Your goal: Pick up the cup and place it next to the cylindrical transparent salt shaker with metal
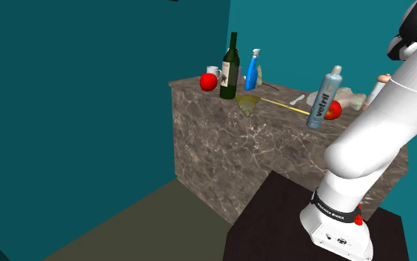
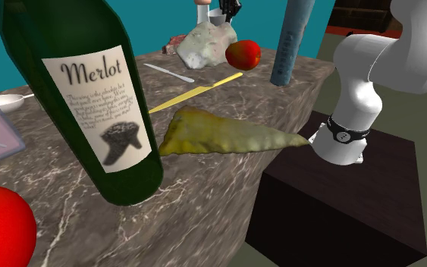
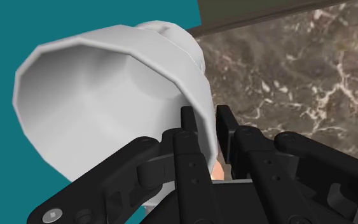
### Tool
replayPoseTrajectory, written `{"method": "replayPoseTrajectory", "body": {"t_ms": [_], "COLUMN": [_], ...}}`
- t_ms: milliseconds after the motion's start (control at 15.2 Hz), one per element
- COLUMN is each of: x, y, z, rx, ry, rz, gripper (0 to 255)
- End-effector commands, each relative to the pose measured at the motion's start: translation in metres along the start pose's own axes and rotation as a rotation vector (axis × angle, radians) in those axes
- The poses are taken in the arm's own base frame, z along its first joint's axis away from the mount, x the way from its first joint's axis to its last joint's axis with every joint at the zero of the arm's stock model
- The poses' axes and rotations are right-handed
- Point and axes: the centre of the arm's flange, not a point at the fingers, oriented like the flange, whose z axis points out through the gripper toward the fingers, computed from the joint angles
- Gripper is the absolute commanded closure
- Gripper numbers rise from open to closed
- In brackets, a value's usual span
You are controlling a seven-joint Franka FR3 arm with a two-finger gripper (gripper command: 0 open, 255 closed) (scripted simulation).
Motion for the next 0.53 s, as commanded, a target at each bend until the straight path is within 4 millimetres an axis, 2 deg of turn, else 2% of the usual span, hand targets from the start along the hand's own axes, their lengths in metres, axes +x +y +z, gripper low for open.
{"method": "replayPoseTrajectory", "body": {"t_ms": [0, 66, 396, 462], "x": [0.002, 0.002, 0.002, 0.002], "y": [-0.001, -0.001, -0.001, -0.001], "z": [0.002, 0.002, 0.002, -0.011], "rx": [0.004, 0.004, 0.004, 0.004], "ry": [0.0, 0.0, 0.0, 0.0], "rz": [-0.003, -0.003, -0.003, -0.003], "gripper": [255, 0, 0, 0]}}
